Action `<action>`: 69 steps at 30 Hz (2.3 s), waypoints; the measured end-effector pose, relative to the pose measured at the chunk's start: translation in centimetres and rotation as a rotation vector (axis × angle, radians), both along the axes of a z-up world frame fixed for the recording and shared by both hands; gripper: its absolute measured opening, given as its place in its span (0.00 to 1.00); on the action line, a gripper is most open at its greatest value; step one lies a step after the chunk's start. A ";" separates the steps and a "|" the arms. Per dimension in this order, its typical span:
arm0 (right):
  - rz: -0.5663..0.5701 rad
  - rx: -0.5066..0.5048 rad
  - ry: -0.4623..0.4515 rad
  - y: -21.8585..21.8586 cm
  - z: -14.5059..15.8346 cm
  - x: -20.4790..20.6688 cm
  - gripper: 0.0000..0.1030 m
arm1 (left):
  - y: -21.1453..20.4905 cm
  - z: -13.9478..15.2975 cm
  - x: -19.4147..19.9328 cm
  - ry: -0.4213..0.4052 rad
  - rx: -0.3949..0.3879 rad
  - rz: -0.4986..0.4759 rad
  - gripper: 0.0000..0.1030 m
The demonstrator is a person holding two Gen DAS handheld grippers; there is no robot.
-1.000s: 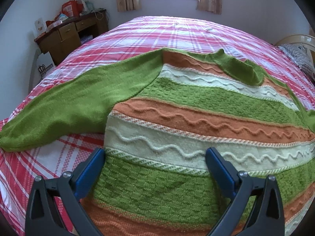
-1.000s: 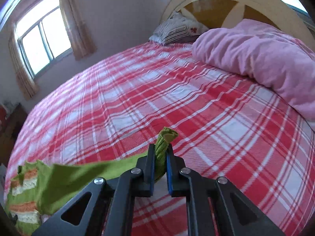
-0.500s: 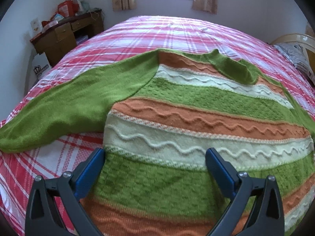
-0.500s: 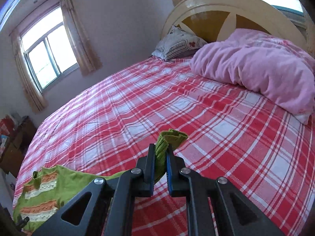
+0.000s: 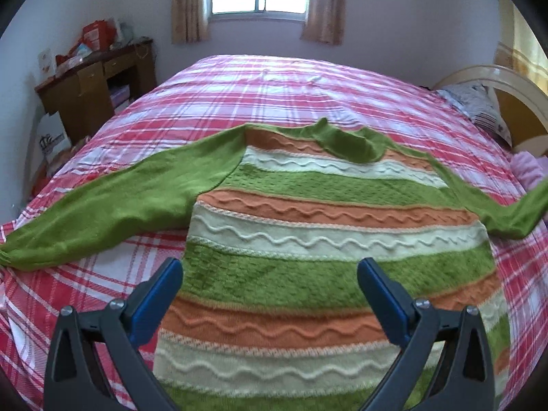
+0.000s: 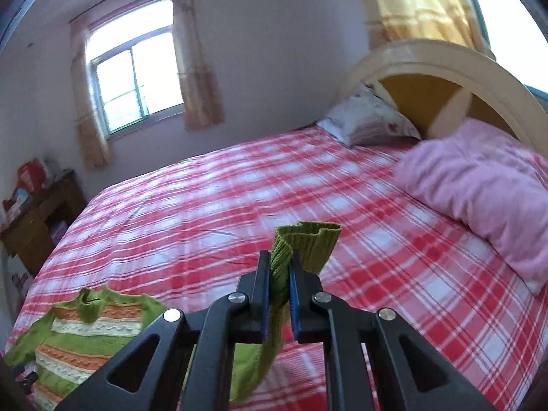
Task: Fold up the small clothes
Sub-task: 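Lift the sleeve with the right gripper and lay it across the sweater body, then open the right gripper on the body while the left gripper pinches and straightens the cuff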
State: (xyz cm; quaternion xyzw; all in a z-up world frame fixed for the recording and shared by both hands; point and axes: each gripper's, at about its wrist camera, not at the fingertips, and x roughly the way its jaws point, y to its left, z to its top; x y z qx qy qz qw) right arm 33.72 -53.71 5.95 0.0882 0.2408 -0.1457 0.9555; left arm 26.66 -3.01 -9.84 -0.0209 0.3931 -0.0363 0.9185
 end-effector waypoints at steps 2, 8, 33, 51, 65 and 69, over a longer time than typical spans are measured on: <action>0.030 -0.017 -0.001 1.5 0.4 0.7 0.09 | -0.1 0.2 -0.6 -0.007 0.003 -0.009 1.00; 0.115 -0.058 -0.012 5.9 1.8 2.3 0.09 | 0.0 0.9 -1.7 -0.037 0.003 -0.027 1.00; 0.464 -0.201 -0.078 25.1 5.1 7.3 0.09 | 3.3 -1.2 -2.5 -0.002 -0.067 0.032 1.00; 0.779 -0.032 0.129 44.3 -12.9 11.7 0.09 | 6.4 -2.7 -2.4 0.036 -0.015 0.091 1.00; 0.759 -0.047 0.328 36.3 -17.2 6.0 0.65 | 7.8 1.5 1.3 0.034 -0.123 0.040 0.96; 0.702 -0.052 0.340 32.8 -18.1 4.0 0.65 | 4.8 1.8 4.3 0.039 -0.151 -0.018 0.83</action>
